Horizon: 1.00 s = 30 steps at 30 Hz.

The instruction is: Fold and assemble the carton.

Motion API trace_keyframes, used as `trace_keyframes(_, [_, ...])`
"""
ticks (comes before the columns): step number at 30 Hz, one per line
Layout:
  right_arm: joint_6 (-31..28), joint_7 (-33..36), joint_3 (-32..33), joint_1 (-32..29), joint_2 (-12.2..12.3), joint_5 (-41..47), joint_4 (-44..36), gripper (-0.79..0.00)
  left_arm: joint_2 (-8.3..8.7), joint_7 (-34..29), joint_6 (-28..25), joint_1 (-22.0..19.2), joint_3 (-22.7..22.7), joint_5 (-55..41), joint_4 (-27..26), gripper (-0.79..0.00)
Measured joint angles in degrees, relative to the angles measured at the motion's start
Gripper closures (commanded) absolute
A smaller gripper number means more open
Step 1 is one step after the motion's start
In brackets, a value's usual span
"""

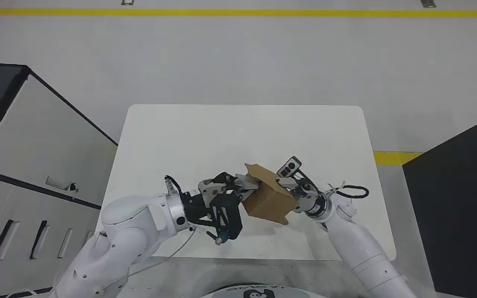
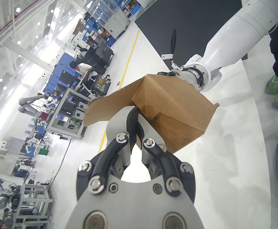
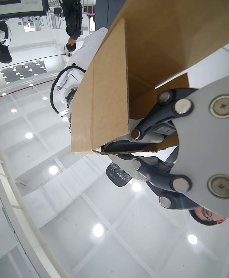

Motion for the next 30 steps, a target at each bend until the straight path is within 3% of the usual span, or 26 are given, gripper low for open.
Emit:
trace_keyframes(8, [-0.32,-0.72,-0.65,-0.03,-0.15,-0.17,-0.52,0.0,0.17,1.16,-0.7,0.29,0.65,1.81,0.0,0.0])
trace_keyframes(20, [-1.02,-1.63,-0.81,-0.3,-0.23,-0.4,-0.89,0.0,0.54,2.52,0.19,2.11,-3.78,-0.93,0.0,0.0])
trace_keyframes(30, [-0.94,-1.87,-0.75,-0.83,-0.18,-0.59,-1.71,0.0,0.74,4.13,-1.07,2.36,-2.41,1.56,0.0,0.0])
